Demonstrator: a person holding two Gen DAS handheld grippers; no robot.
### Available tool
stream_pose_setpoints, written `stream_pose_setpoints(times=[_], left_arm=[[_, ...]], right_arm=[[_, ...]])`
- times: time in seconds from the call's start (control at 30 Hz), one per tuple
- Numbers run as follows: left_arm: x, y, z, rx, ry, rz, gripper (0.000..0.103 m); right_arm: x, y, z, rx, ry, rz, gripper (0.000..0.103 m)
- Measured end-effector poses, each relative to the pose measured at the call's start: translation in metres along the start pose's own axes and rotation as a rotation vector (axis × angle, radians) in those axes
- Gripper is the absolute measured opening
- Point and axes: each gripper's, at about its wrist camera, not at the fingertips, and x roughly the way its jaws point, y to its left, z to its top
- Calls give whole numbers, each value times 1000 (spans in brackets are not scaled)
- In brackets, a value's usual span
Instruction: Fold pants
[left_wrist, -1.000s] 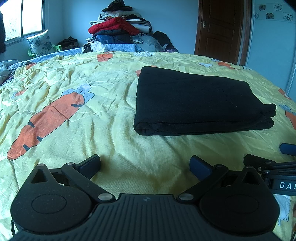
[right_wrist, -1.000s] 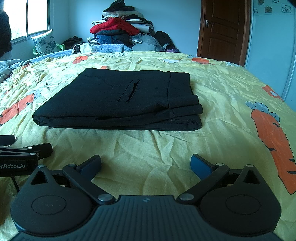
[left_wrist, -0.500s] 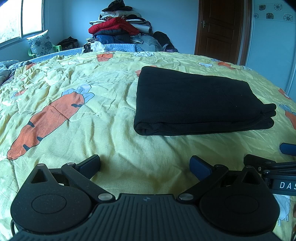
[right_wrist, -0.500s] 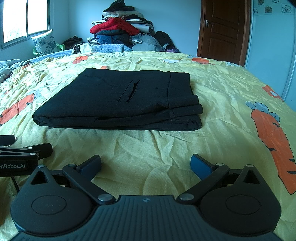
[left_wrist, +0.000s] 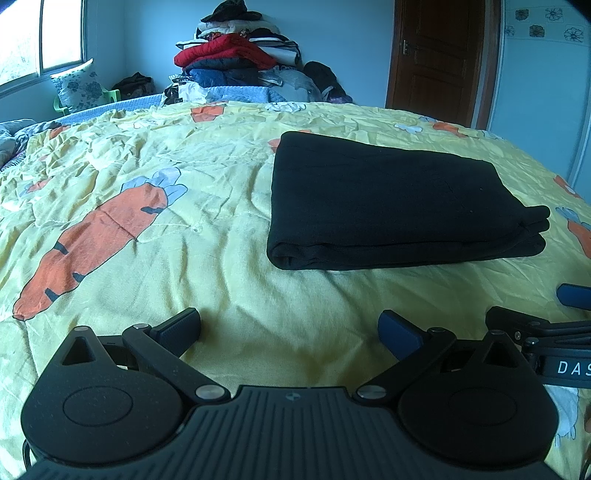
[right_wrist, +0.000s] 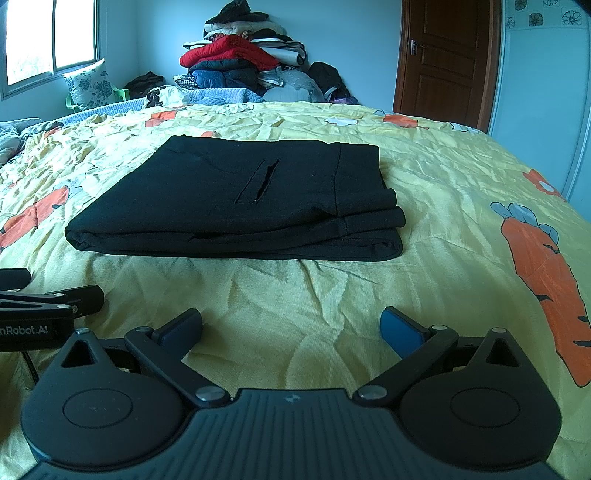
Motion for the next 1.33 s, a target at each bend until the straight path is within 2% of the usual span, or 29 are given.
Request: stream_pose_setpoints(times=[1.17, 1.33], left_arm=[[-1, -1, 1, -5, -4, 4, 103], [-14, 6, 2, -7, -48, 50, 102]], right_arm=[[0, 0, 0, 0, 0, 0, 103], [-2, -1, 0, -2, -6, 29, 103]])
